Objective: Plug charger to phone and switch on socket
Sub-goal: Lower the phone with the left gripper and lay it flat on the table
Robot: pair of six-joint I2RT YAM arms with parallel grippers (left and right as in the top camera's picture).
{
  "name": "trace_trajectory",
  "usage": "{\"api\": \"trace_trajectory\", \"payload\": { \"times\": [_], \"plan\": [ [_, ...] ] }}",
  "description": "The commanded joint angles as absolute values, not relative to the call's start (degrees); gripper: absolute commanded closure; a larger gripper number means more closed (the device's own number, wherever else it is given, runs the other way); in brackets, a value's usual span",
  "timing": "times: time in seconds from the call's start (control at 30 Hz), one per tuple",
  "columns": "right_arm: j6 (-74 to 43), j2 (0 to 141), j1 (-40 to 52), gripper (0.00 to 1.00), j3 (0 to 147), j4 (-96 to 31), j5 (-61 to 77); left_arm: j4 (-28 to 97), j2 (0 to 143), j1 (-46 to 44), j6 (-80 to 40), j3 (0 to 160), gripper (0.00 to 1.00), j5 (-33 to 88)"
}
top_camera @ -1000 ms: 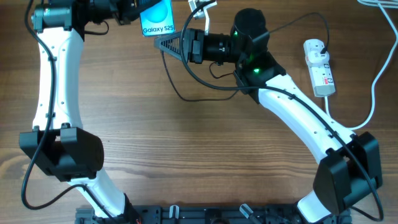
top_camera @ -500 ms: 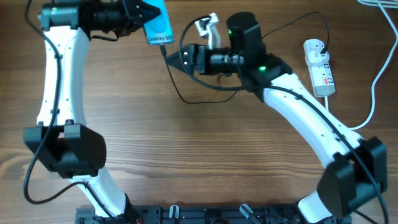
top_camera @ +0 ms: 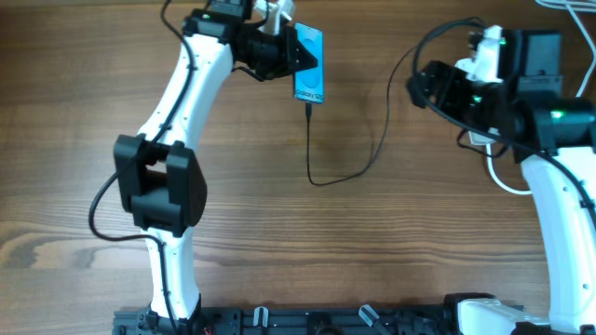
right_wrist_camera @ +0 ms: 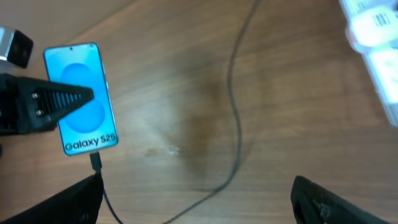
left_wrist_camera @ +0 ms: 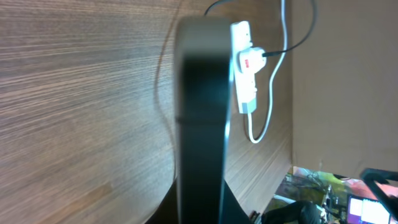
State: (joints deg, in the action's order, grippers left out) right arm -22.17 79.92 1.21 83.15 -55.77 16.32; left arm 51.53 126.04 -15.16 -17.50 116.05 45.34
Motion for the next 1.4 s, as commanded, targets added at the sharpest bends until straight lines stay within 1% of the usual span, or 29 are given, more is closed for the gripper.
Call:
{"api": "trace_trajectory", "payload": {
  "times": [0.0,0.07,0.17,0.53,0.83,0.9,1.1,1.17,1.37],
  "plan": [
    [-19.0,80.3,0.0,0.03,83.8,-57.7,13.5,49.1,128.4,-18.0,-20.0,116.1,0.96,45.4],
    [-19.0,80.4,0.0,0.02,83.8,-58.3,13.1,48.1,129.7,-18.9,-20.0,116.1,0.96,44.7],
    [-18.8,80.4,0.0,0.02,83.8,-58.8,13.1,47.5,132.1,-19.0,-22.0,116.1,0.96,38.0],
    [-18.2,80.5,0.0,0.02,83.0,-59.1,13.4,47.8,138.9,-18.9,-23.0,116.1,0.96,39.6],
    [-18.2,81.8,0.0,0.02,81.7,-58.8,14.0,49.1,140.4,-22.3,-23.2,116.1,0.96,39.7],
    [-18.2,82.2,0.0,0.02,81.7,-58.8,15.1,49.1,141.3,-23.3,-23.2,116.1,0.96,37.4],
    [-18.1,82.2,0.0,0.02,81.7,-58.7,15.0,48.5,143.1,-23.4,-24.4,116.1,0.95,36.8],
    [-18.1,82.2,0.0,0.02,81.7,-58.7,15.0,48.4,143.1,-23.4,-24.4,116.1,0.96,33.2],
    [-18.1,82.2,0.0,0.02,81.7,-58.3,15.0,48.6,143.2,-23.5,-24.5,116.1,0.89,31.2]
  ]
}}
